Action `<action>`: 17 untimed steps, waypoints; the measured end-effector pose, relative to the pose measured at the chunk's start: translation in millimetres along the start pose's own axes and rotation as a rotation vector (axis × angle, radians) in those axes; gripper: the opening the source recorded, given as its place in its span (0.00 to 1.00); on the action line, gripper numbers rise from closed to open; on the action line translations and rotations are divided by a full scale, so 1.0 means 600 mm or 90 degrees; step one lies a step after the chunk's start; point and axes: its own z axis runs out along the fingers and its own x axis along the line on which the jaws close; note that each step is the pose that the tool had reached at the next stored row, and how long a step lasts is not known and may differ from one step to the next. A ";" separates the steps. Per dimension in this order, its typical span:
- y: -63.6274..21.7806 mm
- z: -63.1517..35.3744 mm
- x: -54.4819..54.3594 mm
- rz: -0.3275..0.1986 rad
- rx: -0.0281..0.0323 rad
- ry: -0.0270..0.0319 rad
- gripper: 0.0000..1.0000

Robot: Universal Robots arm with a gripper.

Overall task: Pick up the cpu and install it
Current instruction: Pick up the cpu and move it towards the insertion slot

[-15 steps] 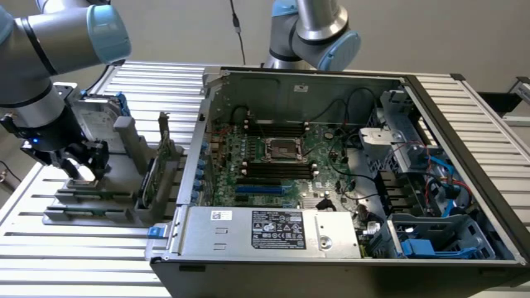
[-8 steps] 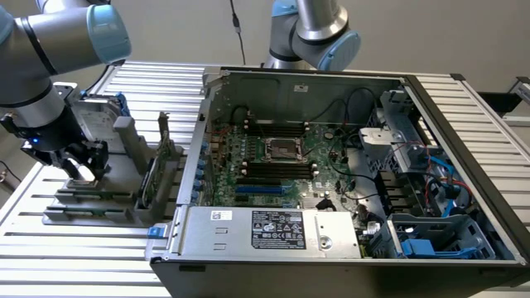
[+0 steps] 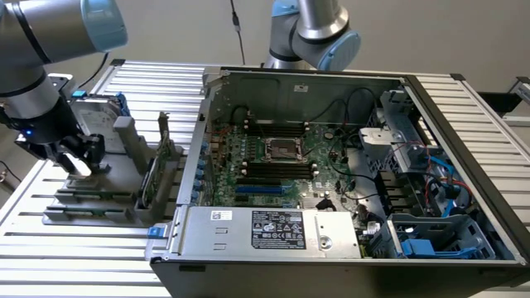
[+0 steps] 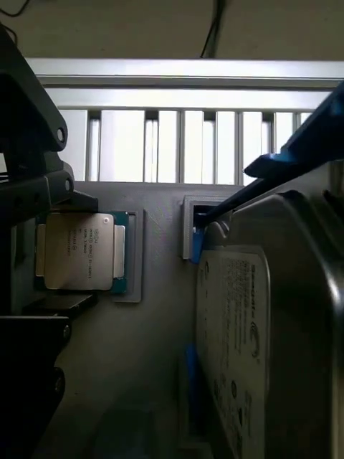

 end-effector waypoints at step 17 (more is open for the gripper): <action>0.010 -0.129 -0.012 0.000 -0.0003 0.0005 0.55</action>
